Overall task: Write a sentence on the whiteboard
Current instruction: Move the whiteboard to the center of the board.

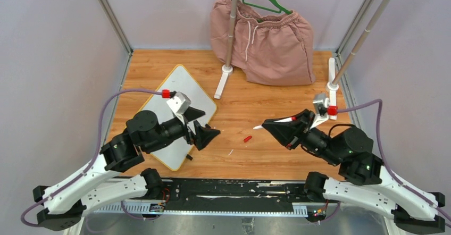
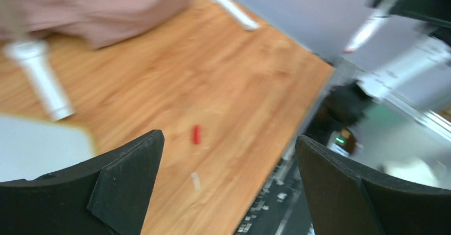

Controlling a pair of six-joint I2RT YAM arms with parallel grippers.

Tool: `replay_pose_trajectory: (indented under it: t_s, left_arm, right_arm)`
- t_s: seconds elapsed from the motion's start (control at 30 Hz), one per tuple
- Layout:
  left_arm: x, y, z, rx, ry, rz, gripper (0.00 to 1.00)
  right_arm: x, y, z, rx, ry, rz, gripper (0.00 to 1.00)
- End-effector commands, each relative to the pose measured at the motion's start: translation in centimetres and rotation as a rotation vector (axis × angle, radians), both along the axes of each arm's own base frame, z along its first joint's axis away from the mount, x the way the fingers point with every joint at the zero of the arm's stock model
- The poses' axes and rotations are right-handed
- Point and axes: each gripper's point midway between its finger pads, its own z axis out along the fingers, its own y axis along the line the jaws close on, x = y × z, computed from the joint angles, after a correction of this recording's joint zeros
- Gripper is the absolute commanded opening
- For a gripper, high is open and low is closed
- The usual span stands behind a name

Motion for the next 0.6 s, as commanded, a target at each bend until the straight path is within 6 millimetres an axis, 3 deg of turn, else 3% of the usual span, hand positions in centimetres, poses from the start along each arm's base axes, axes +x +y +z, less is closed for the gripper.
replay_pose_trajectory:
  t_s: [0.0, 0.17, 0.3, 0.43, 0.57]
  left_arm:
    - [4.9, 7.8, -0.6, 0.146, -0.009, 0.470, 1.00]
    - [6.2, 14.8, 0.5, 0.217, 0.006, 0.807, 1.00]
    - [6.0, 18.4, 0.7, 0.268, 0.023, 0.966, 1.00]
    - [5.7, 17.2, -0.7, 0.250, 0.084, 0.924, 1.00]
    - [5.8, 15.3, -2.4, 0.265, 0.147, 0.882, 1.00]
  right_arm:
    - [1.9, -2.5, -2.6, -0.090, -0.024, -0.153, 0.00]
    - [1.8, -2.3, -4.2, -0.123, -0.022, -0.142, 0.00]
    - [1.5, -1.5, -5.0, -0.129, -0.023, -0.107, 0.00]
    - [1.7, -0.5, -6.1, -0.153, -0.022, -0.093, 0.00]
    - [2.5, 1.1, -8.5, -0.221, 0.008, -0.093, 0.00]
